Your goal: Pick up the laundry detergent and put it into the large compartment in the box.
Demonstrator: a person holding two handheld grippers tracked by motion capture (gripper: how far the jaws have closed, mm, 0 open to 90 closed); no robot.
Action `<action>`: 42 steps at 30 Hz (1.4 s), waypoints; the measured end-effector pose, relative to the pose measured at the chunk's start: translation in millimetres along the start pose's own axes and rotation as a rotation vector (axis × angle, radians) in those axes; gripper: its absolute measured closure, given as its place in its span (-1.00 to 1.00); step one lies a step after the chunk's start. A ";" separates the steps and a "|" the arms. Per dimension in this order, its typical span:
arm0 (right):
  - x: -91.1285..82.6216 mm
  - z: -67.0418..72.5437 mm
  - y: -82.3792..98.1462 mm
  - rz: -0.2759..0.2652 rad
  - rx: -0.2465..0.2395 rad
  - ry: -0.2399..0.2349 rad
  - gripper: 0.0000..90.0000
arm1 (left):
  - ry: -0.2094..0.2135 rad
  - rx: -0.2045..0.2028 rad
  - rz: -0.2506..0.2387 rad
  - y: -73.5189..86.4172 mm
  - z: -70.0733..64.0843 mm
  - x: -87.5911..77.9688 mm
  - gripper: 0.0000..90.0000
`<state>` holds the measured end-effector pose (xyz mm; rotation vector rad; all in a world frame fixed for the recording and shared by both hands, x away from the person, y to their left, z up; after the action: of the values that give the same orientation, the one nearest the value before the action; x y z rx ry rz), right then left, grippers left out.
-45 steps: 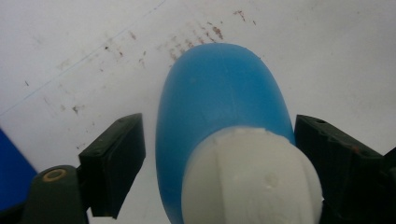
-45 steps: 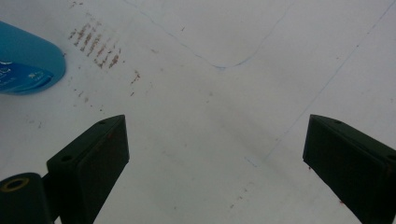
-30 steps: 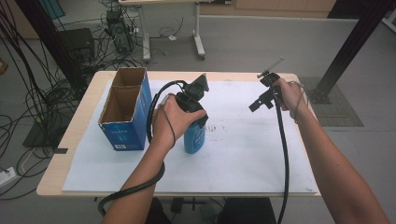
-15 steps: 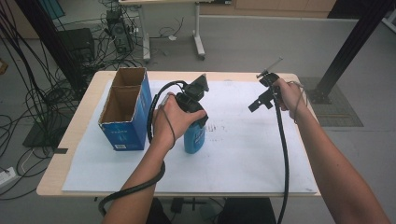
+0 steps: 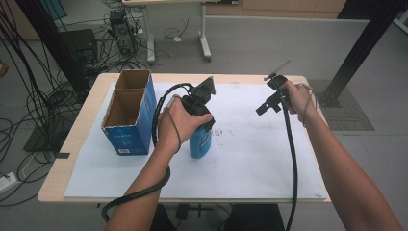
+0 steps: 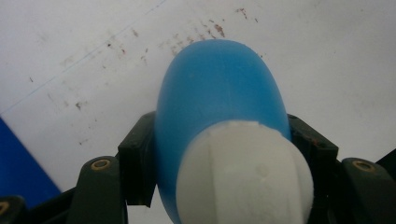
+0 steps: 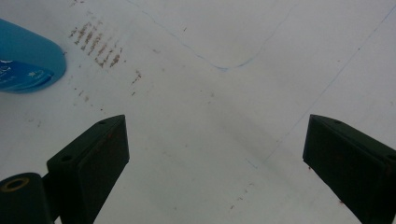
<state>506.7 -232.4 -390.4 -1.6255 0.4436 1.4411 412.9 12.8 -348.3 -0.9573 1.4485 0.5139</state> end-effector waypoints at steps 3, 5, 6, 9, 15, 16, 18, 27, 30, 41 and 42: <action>0.1 0.0 -0.1 0.001 0.000 0.000 -0.85 | 0.001 0.000 0.000 0.0 0.2 0.0 -0.17; 0.2 0.7 -0.4 -0.001 0.002 -0.003 -0.85 | 0.001 0.000 0.000 0.0 0.2 0.0 -0.17; 0.1 -0.1 -0.3 0.001 -0.001 0.005 -0.85 | 0.001 0.000 0.000 0.0 0.2 0.1 -0.17; -0.2 0.3 -0.5 0.000 -0.001 0.002 -0.85 | -0.001 0.001 0.001 -0.1 0.1 0.1 -0.17; 0.0 0.7 -0.6 -0.005 -0.003 -0.003 -0.85 | -0.006 0.005 0.005 -0.2 -0.4 0.2 -0.17; 0.2 1.0 -0.5 -0.004 -0.003 -0.004 -0.85 | -0.006 0.003 0.005 -0.2 -0.5 0.3 -0.17; 0.3 1.2 -0.6 -0.004 -0.002 -0.005 -0.85 | -0.007 0.005 0.005 -0.2 -0.4 0.2 -0.17; -0.9 0.8 0.1 -0.007 0.002 -0.006 -0.85 | -0.011 0.005 0.003 0.0 -0.6 0.3 -0.17; -2.0 0.9 0.4 -0.008 0.003 -0.006 -0.85 | -0.014 0.006 0.003 0.1 -1.2 0.3 -0.17; -3.0 0.7 0.9 -0.011 0.001 -0.002 -0.85 | -0.015 0.006 0.002 0.5 -1.0 0.4 -0.17; -2.9 0.9 0.8 -0.010 0.003 -0.002 -0.85 | -0.016 0.007 0.003 0.5 -1.1 0.4 -0.17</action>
<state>504.7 -233.0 -388.0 -1.6216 0.4351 1.4341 411.9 12.1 -348.6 -0.9439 1.4368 0.5175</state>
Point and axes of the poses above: each handheld gripper's, and its own axes: x roughly forward along the jaws, y roughly out of its underside, z roughly to its left, the point moved 7 cm from there along x, roughly forward along the jaws, and after that the axes turned 6 degrees about y, right-handed, at the moved point
